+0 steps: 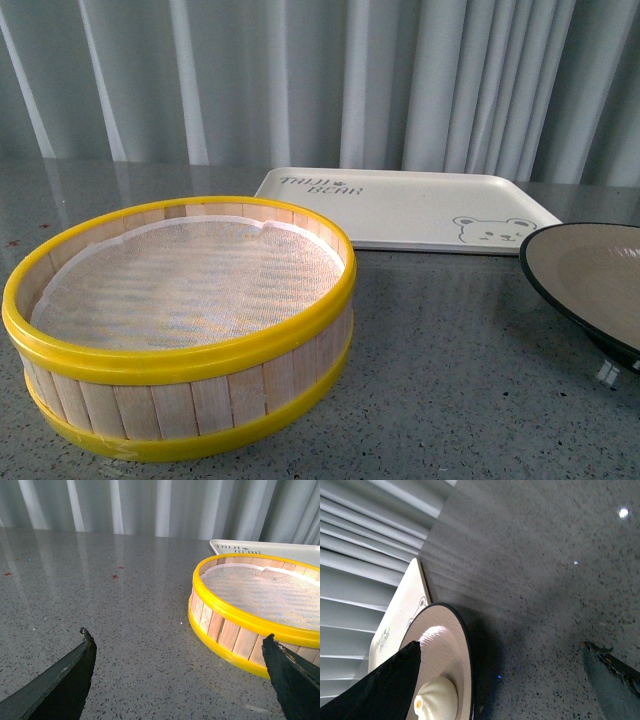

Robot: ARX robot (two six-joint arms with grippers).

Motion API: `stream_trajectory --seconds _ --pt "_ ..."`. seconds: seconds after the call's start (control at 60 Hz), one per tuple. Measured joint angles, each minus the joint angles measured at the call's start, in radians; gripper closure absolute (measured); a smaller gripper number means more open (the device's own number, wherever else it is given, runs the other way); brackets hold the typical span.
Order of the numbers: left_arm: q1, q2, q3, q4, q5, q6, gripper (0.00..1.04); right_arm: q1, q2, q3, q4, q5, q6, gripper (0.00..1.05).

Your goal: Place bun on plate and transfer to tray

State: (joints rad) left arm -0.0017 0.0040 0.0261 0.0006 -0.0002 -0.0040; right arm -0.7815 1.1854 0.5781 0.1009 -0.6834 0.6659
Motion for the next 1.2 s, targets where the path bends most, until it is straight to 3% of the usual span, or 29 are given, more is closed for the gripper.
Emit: stream_trajectory --seconds 0.35,0.601,0.884,1.118,1.201 --pt "0.0 0.0 0.0 0.0 0.0 0.0 0.07 0.109 0.222 0.089 0.05 -0.003 0.174 0.09" --pt "0.0 0.0 0.0 0.0 0.0 0.0 0.07 0.232 0.243 0.082 0.091 -0.023 0.292 0.09" --pt "0.0 0.0 0.0 0.0 0.0 0.0 0.07 0.28 0.245 0.071 0.103 -0.007 0.335 0.09" --pt "0.0 0.0 0.0 0.0 0.0 0.0 0.07 0.278 0.264 0.072 0.107 -0.006 0.334 0.49" --pt "0.0 0.0 0.0 0.0 0.0 0.0 0.07 0.276 0.264 0.072 0.107 -0.008 0.335 0.69"
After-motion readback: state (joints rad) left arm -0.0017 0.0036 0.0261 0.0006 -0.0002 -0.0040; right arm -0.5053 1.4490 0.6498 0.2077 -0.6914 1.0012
